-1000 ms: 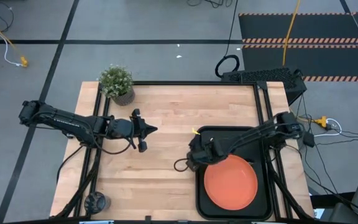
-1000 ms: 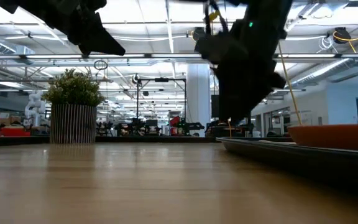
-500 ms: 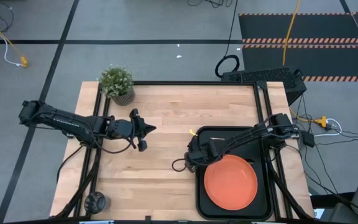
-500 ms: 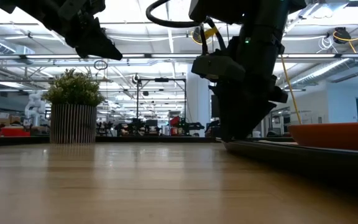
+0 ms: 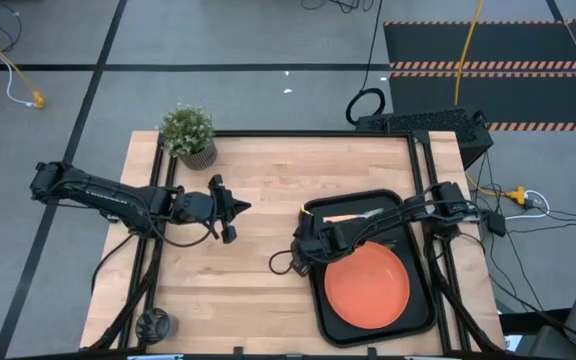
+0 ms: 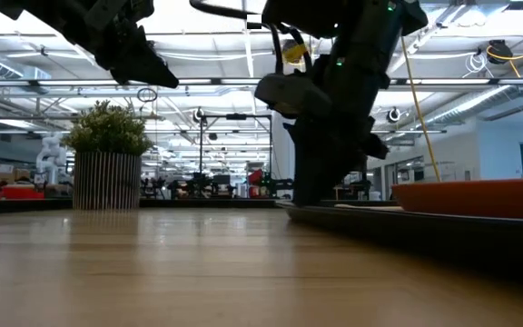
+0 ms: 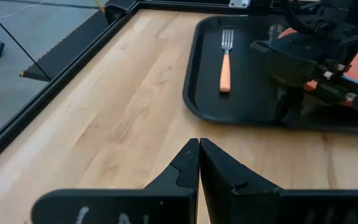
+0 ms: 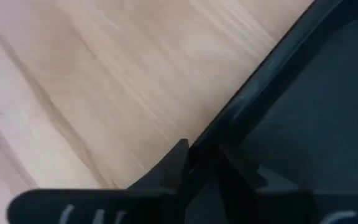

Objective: Pick and place plate/cup/fork/spoon on tray
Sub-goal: Move the black table tray from right to center table

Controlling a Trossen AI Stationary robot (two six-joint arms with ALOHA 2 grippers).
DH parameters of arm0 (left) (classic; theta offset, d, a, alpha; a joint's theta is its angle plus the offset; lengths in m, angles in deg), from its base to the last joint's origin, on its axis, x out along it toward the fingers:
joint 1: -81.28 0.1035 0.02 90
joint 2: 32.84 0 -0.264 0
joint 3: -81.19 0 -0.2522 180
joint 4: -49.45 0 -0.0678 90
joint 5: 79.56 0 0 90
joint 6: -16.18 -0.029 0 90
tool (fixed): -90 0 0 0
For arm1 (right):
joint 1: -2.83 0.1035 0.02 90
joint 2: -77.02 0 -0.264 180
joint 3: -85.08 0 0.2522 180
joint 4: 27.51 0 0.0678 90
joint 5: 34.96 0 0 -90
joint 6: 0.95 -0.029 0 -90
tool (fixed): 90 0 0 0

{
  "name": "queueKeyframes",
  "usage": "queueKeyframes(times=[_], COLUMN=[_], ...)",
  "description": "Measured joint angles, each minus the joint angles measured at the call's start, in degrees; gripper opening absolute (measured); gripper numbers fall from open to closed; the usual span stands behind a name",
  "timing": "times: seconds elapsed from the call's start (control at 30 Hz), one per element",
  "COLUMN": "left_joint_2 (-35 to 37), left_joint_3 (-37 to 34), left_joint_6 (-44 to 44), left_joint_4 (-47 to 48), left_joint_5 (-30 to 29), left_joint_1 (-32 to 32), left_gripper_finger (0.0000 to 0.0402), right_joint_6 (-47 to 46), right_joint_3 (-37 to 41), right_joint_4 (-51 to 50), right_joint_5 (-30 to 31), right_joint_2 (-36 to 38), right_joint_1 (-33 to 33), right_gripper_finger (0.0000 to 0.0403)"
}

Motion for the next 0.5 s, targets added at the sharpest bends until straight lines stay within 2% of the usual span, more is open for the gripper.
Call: queueKeyframes(times=[0.3,0.4,0.5], left_joint_2=[0.1,0.8,2.3], left_joint_3=[0.0,0.0,0.0], left_joint_6=[2.1,3.3,4.8], left_joint_4=[2.6,4.4,5.4], left_joint_5=[-0.9,-1.3,-1.3], left_joint_1=[0.6,1.8,2.6], left_gripper_finger=[0.0017,0.0017,0.0017], right_joint_6=[8.7,11.0,12.4], right_joint_3=[0.2,0.3,0.3], right_joint_4=[10.8,12.3,12.7], right_joint_5=[-1.7,-1.9,-3.9], right_joint_2=[-0.4,-0.4,-0.4], right_joint_1=[-0.1,0.4,0.7], right_gripper_finger=[0.0021,0.0004,0.0002])
